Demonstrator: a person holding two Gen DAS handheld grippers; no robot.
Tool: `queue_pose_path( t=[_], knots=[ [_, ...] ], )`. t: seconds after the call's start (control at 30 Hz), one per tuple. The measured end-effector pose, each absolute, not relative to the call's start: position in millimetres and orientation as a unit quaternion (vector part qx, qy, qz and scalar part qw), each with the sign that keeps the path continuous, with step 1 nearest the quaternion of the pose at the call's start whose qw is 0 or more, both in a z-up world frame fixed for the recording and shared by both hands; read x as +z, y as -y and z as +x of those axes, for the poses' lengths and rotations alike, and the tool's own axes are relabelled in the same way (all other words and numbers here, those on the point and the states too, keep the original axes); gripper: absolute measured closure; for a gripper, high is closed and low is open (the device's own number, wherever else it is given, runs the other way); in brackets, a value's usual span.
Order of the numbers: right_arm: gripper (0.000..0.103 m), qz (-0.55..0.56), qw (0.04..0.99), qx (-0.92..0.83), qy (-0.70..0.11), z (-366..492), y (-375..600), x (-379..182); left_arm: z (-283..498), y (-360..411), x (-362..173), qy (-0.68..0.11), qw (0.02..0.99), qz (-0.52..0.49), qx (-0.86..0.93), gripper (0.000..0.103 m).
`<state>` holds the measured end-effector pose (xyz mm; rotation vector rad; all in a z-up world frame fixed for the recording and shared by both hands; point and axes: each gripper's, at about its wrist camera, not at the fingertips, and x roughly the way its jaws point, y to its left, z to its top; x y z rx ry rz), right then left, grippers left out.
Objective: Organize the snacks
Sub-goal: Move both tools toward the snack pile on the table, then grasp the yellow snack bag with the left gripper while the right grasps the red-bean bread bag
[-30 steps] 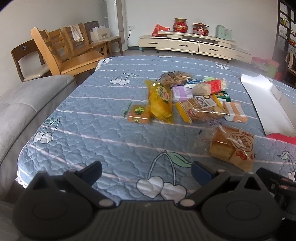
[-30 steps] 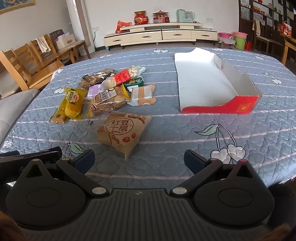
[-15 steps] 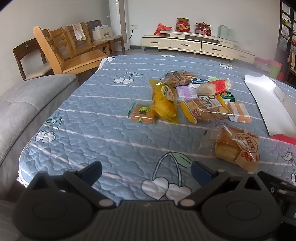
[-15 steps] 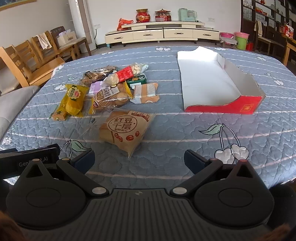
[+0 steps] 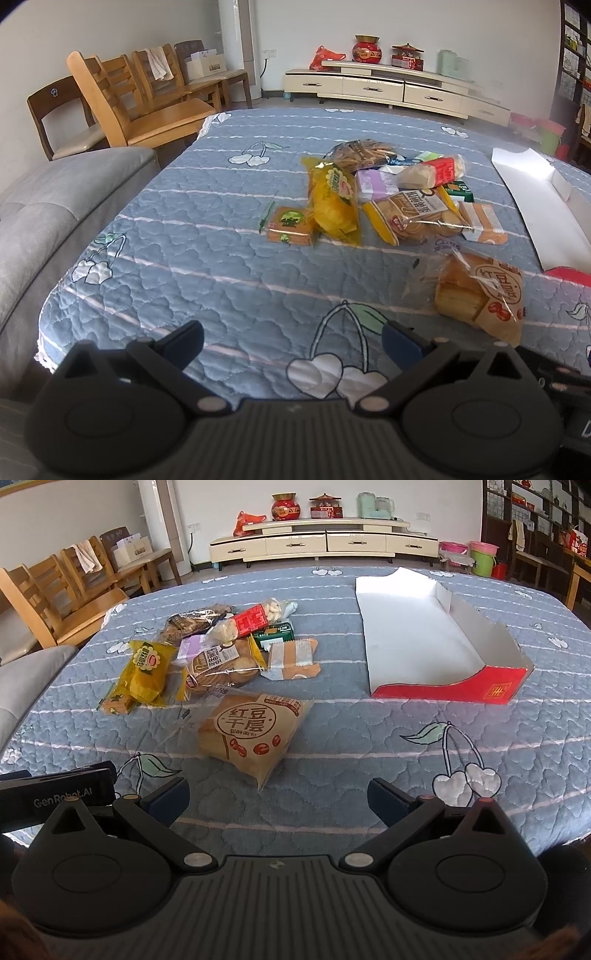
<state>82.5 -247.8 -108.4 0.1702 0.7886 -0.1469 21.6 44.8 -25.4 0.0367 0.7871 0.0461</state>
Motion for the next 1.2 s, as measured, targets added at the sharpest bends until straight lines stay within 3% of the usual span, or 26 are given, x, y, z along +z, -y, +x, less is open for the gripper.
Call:
queue_pose_path(
  t=[0.47,1.2],
  knots=[
    [0.000,0.082,0.913,-0.072,-0.394,89,244,-112,25,-54,-30,-0.385,0.922,0.014,0.033,0.001],
    [0.000,0.079,0.898,-0.046,-0.429,168,241,-143,52,-69,-31,-0.375,0.926,0.005,0.044,0.001]
  ],
)
